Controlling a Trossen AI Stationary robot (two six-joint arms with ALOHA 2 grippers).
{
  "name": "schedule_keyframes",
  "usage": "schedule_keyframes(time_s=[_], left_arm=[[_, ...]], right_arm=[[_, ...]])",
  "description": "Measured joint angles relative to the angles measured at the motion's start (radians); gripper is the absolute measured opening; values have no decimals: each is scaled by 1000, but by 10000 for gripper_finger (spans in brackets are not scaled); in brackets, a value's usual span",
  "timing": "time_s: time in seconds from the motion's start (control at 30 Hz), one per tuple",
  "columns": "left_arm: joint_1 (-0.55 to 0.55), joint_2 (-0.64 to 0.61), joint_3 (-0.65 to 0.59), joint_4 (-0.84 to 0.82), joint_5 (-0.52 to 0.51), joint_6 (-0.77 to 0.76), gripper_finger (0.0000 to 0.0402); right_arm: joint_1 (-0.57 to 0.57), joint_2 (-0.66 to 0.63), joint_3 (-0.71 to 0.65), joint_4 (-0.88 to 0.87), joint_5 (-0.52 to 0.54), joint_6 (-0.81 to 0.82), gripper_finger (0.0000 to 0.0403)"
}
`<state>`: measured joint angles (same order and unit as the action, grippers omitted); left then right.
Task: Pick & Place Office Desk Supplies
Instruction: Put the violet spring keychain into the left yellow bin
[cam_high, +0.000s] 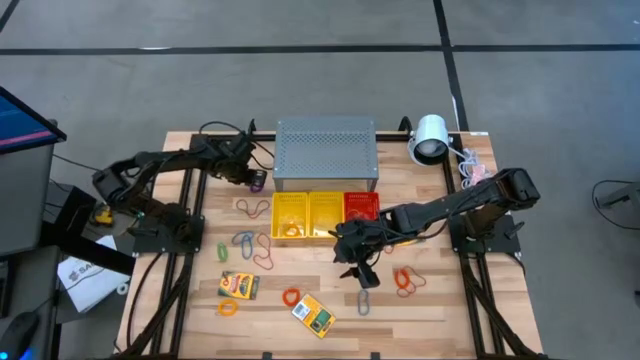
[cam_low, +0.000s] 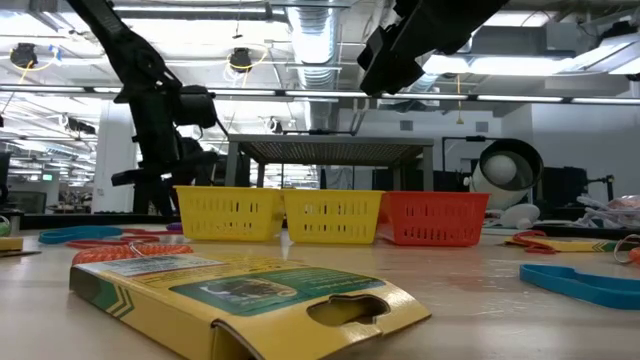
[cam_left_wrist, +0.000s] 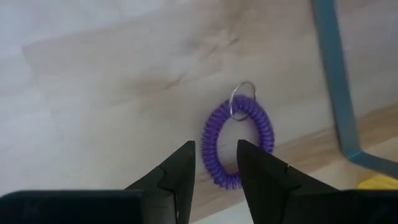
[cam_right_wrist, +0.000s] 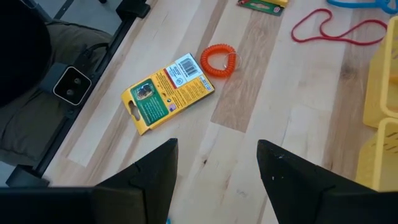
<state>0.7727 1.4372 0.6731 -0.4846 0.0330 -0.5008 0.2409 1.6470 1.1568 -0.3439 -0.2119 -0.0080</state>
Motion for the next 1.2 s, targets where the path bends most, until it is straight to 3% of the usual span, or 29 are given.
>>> schedule_keyframes(time_s=[0.33, 0.6, 0.73, 0.87, 1.0, 1.2], left_arm=[[1, 108, 8, -30, -16, 5, 115], [12, 37, -2, -22, -19, 28, 113], [29, 9, -1, -35, -18, 58, 92], [33, 16, -1, -54, -18, 77, 46], [31, 25, -1, -32, 48, 101, 10], [31, 11, -1, 19, 110, 101, 14]], right_arm=[[0, 0, 0, 0, 0, 0, 211], [0, 0, 0, 1, 0, 0, 211], [0, 0, 0, 1, 1, 0, 211], [0, 0, 0, 1, 1, 0, 211], [0, 0, 0, 1, 1, 0, 211], [-1, 0, 0, 1, 3, 0, 211]])
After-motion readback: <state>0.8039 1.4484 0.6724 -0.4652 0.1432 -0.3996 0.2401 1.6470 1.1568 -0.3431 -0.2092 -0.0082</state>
